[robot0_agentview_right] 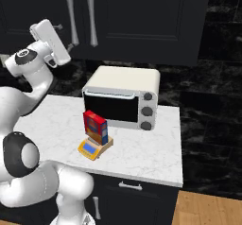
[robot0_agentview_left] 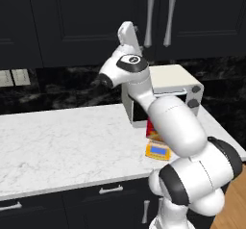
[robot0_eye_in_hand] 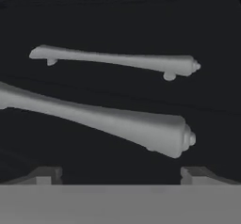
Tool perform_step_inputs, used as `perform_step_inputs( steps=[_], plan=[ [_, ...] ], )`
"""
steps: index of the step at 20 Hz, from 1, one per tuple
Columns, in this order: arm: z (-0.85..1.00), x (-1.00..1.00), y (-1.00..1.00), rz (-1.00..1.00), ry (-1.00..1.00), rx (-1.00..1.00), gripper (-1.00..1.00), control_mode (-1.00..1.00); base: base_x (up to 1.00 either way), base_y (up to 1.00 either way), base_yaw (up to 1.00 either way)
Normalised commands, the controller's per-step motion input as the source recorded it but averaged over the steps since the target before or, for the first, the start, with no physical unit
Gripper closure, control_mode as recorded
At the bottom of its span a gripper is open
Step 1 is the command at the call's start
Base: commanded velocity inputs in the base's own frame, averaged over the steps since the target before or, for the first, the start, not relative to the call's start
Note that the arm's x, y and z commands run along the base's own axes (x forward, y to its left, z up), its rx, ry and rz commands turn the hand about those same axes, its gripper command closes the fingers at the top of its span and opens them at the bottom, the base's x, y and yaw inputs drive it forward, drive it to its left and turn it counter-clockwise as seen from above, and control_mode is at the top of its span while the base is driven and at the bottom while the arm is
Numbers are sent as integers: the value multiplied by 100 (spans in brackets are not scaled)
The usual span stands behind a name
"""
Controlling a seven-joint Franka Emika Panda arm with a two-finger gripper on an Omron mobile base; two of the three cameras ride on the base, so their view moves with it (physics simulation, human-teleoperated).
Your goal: Pick the boxed food and place it on the digital scale for weighing, and close the cabinet.
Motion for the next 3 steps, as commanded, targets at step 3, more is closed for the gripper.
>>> perform_step_inputs(
  steps=[3],
  plan=[
    [0,-11,-5,0,-3,7,-100,-100,0,0,0]
  ],
)
